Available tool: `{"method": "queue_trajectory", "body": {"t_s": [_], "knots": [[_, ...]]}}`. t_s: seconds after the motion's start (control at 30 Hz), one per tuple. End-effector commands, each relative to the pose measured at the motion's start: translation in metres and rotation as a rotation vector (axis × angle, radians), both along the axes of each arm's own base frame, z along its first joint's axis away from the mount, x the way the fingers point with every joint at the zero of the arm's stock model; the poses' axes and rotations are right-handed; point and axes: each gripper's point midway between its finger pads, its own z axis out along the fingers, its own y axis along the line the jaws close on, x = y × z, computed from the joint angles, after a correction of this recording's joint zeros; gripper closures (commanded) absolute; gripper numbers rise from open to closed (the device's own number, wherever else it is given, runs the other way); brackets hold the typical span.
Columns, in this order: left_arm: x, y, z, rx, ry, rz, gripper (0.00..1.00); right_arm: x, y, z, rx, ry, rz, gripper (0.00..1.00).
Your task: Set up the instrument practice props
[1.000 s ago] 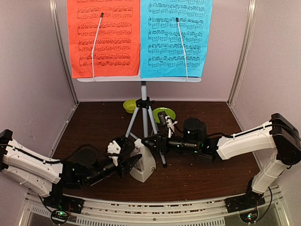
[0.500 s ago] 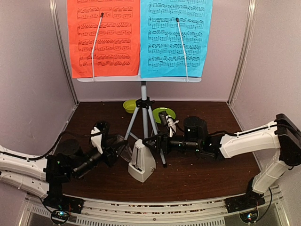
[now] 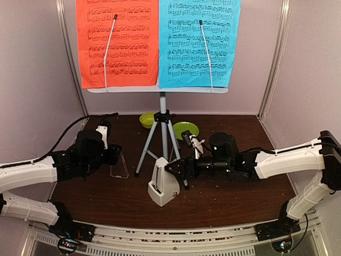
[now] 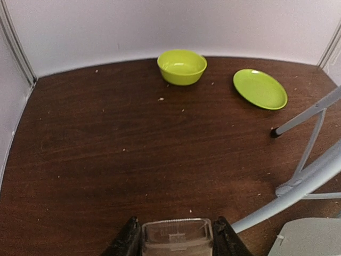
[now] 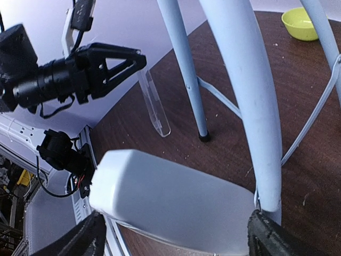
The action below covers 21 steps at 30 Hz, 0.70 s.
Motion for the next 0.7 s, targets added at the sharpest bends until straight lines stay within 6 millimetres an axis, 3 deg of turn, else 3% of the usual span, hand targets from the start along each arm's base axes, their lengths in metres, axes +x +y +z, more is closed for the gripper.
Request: {"method": "queue_trajectory", "body": {"t_s": [0.0, 0.27, 0.5, 0.6, 0.67], "knots": [[0.027, -0.002, -0.006, -0.027, 0.112, 0.002, 0.96, -0.01, -0.006, -0.012, -0.049, 0.019, 0.026, 0.02], [0.08, -0.004, -0.033, -0.034, 0.211, 0.023, 0.91, -0.014, -0.008, 0.009, -0.012, -0.006, 0.026, 0.0], [0.125, -0.009, -0.05, -0.021, 0.276, 0.035, 0.86, -0.018, -0.016, 0.004, -0.023, 0.002, 0.016, 0.0], [0.139, -0.014, -0.062, -0.018, 0.316, 0.031, 0.74, -0.019, -0.021, -0.001, -0.028, 0.008, 0.008, 0.0], [0.144, -0.014, -0.059, -0.02, 0.315, 0.038, 0.58, -0.02, -0.025, -0.003, -0.036, 0.008, 0.0, 0.0]]}}
